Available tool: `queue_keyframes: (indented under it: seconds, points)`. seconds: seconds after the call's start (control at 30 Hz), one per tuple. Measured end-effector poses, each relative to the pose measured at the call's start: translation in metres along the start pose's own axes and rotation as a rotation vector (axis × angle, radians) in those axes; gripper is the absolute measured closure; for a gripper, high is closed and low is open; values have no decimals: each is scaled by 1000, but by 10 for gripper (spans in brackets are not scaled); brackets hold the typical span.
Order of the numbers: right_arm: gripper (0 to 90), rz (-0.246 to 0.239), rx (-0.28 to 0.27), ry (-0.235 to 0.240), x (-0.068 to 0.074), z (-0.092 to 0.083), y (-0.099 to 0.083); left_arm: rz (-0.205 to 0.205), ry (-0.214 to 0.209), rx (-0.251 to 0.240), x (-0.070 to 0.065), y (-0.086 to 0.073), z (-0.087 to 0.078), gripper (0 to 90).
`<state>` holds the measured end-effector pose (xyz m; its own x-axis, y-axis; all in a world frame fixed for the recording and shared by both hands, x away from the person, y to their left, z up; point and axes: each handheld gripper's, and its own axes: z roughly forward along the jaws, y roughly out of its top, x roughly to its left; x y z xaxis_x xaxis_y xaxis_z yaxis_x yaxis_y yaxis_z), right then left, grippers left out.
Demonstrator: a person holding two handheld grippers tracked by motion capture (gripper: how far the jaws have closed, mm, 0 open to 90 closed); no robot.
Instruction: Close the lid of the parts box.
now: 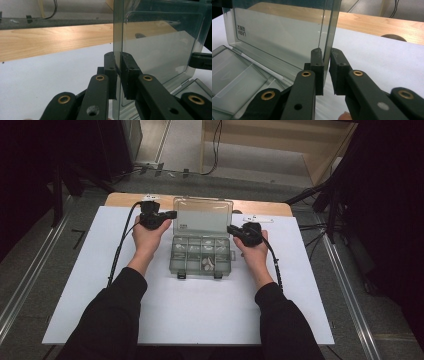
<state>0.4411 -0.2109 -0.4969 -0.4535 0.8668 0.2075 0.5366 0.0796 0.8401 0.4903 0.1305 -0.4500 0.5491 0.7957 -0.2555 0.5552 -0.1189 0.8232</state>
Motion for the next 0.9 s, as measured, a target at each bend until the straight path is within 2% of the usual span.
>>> queue_keyframes:
  seconds: [0.1,0.23,0.33,0.53,0.63,0.77,0.9]
  points:
    - [682,-5,0,-42,0,-1,2,-2,2,-20,-1,-3,0,838]
    - [678,63,-43,-9,-5,-8,12,6,2,-47,-2,-6,-1,839]
    - [680,75,-67,8,-6,-13,25,16,-1,-53,-2,-7,-2,840]
    - [710,94,-73,12,-5,-16,45,17,-3,-62,-3,-8,-4,840]
    - [764,88,-72,17,-4,-15,51,19,-4,-61,-2,-9,-5,841]
    - [826,94,-55,19,-6,-15,53,21,-13,-82,-1,-12,-6,841]
    - [818,105,-55,21,-7,-13,53,26,-12,-84,-1,-13,-6,842]
